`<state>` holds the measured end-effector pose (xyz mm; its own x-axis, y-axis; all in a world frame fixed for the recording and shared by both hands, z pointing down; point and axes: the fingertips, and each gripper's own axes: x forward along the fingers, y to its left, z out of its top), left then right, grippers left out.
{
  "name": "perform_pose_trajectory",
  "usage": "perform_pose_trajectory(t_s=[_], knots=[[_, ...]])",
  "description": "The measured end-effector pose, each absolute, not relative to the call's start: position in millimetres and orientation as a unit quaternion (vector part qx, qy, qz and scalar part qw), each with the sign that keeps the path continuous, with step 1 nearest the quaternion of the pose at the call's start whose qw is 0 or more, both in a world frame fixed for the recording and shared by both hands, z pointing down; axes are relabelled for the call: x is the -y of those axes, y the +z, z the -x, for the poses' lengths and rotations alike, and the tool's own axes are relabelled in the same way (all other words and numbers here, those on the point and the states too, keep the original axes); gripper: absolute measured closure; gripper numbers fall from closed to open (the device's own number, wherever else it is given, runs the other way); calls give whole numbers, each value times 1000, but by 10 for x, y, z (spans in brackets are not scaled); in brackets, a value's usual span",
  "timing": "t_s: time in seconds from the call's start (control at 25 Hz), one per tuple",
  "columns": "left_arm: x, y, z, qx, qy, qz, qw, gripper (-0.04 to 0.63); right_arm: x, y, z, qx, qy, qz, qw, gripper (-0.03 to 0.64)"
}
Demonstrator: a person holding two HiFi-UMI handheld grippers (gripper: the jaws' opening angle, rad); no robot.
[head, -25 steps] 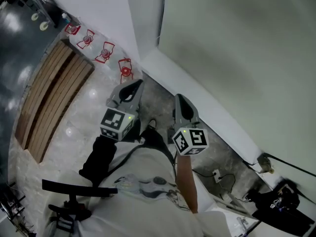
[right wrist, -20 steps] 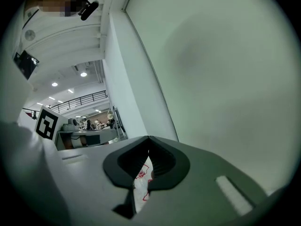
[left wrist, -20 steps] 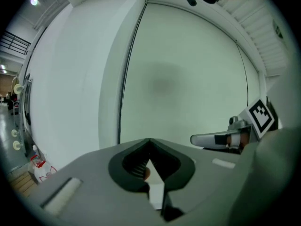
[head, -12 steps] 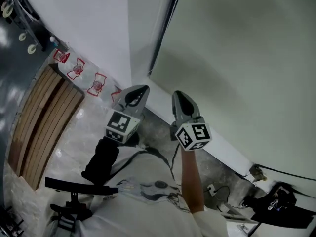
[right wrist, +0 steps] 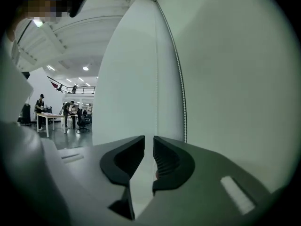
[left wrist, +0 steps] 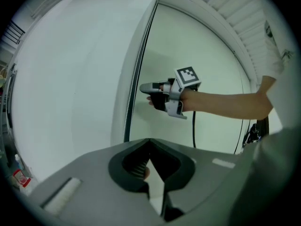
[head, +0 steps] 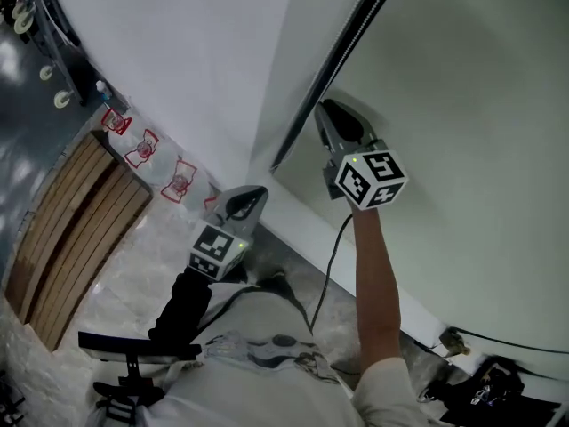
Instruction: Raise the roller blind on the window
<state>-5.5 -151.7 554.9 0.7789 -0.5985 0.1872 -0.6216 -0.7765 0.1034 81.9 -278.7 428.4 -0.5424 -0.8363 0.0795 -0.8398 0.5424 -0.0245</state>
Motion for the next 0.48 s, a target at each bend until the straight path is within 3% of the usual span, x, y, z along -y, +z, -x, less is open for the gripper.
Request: perform_pose_trajectory(t_s=[0.28,0.48], knots=[[1711,5369,122,350,56,-932,71,595,3392,3965,-556,913,29,-405,46,525],[1749,5359,152,359,56,-929,67,594,3398,3929,-452,929,27,-366,38,607]])
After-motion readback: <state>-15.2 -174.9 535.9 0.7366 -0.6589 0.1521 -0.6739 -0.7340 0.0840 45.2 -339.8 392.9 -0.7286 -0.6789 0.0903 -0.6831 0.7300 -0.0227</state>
